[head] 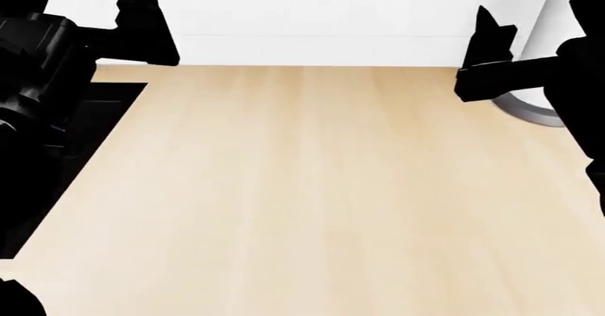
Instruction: Pick the brussel sprout, cherry from the counter and place them in the cabinet. Then close the cabinet.
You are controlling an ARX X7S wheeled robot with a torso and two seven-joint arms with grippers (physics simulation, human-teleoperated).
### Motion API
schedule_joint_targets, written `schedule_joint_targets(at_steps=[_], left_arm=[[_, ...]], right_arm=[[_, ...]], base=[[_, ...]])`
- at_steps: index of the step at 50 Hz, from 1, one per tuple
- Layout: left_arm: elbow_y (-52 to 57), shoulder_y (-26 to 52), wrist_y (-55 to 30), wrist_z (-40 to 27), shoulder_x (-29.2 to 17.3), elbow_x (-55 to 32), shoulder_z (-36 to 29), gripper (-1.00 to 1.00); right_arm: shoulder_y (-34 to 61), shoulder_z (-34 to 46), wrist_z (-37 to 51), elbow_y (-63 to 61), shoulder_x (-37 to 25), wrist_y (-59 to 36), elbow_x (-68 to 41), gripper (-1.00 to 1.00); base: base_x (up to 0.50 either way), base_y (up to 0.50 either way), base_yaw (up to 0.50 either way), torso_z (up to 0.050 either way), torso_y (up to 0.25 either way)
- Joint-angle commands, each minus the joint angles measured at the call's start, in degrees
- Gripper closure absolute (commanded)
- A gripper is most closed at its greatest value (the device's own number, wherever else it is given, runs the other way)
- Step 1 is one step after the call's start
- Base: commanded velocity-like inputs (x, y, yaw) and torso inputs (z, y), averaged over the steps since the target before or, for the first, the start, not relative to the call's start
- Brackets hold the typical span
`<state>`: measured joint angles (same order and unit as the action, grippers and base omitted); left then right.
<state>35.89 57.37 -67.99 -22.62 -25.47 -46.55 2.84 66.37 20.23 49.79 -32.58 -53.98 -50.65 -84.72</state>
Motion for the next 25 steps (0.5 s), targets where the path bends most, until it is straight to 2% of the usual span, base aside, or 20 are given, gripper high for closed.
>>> schedule_joint_targets(at_steps=[1, 14, 25], left_arm=[[-0.1, 0.1, 0.2, -0.3, 0.0, -0.3, 0.0, -1.00], [-0.1, 0.1, 0.3, -0.6, -0.2, -0.7, 0.1, -1.00], [-0.2, 0.2, 0.6, -0.8, -0.4, -1.0, 0.0, -1.00]], right_arm=[[-0.4, -0.1, -0.1, -0.2, 0.0, 0.4, 0.1, -1.00], [-1.1, -0.2, 0.0, -0.3, -0.1, 0.9, 0.4, -1.00], [-1.6, -0.6, 0.0, -0.6, -0.3, 1.5, 0.4, -1.00]], base=[[0.00, 0.23, 0.00, 0.000, 0.000], [0.00, 0.05, 0.00, 0.000, 0.000], [0.01, 0.20, 0.00, 0.000, 0.000]])
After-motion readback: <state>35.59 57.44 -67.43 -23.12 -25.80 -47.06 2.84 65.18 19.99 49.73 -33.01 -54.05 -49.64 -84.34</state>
